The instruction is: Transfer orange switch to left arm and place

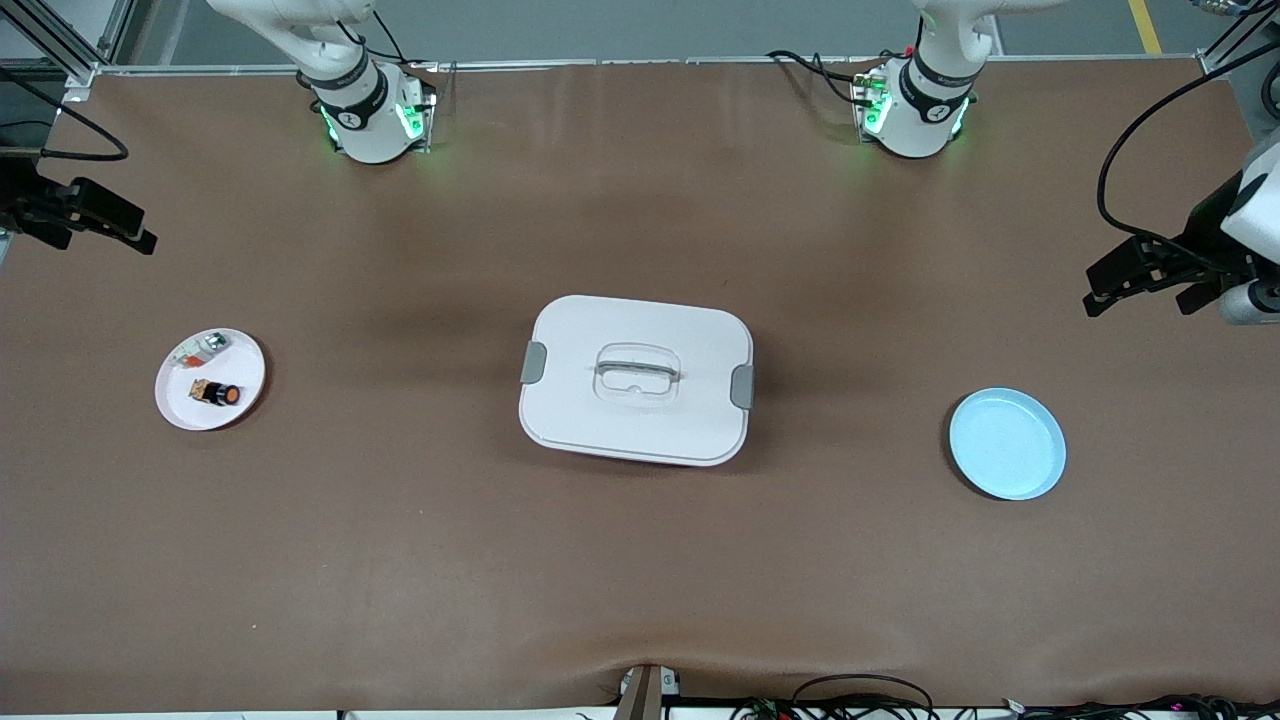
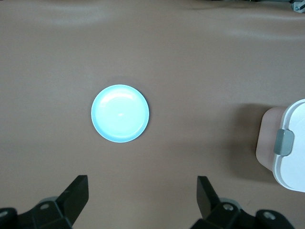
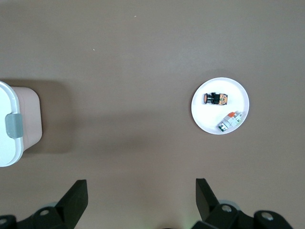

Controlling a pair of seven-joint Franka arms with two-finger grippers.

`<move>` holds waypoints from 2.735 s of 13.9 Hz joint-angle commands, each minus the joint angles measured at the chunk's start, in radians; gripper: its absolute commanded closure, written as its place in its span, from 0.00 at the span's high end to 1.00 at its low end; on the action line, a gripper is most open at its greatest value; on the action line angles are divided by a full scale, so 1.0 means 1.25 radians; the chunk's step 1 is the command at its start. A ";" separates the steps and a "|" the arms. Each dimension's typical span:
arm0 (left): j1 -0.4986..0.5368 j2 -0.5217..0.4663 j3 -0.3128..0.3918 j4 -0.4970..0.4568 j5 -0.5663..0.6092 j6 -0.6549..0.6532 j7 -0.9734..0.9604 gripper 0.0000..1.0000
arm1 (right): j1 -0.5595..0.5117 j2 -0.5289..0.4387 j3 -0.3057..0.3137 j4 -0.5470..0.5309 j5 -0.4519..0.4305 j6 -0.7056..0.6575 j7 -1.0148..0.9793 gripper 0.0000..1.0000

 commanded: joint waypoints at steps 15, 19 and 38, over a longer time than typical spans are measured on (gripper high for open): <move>0.004 -0.001 -0.002 0.008 0.003 -0.012 0.020 1.00 | -0.068 0.088 0.004 0.061 0.004 0.023 -0.034 1.00; 0.004 -0.001 -0.002 0.008 0.002 -0.012 0.018 1.00 | -0.089 0.115 0.003 0.056 0.004 0.022 -0.037 1.00; 0.004 -0.001 -0.002 0.008 0.001 -0.012 0.020 1.00 | -0.219 0.146 0.003 -0.460 0.002 0.609 -0.124 1.00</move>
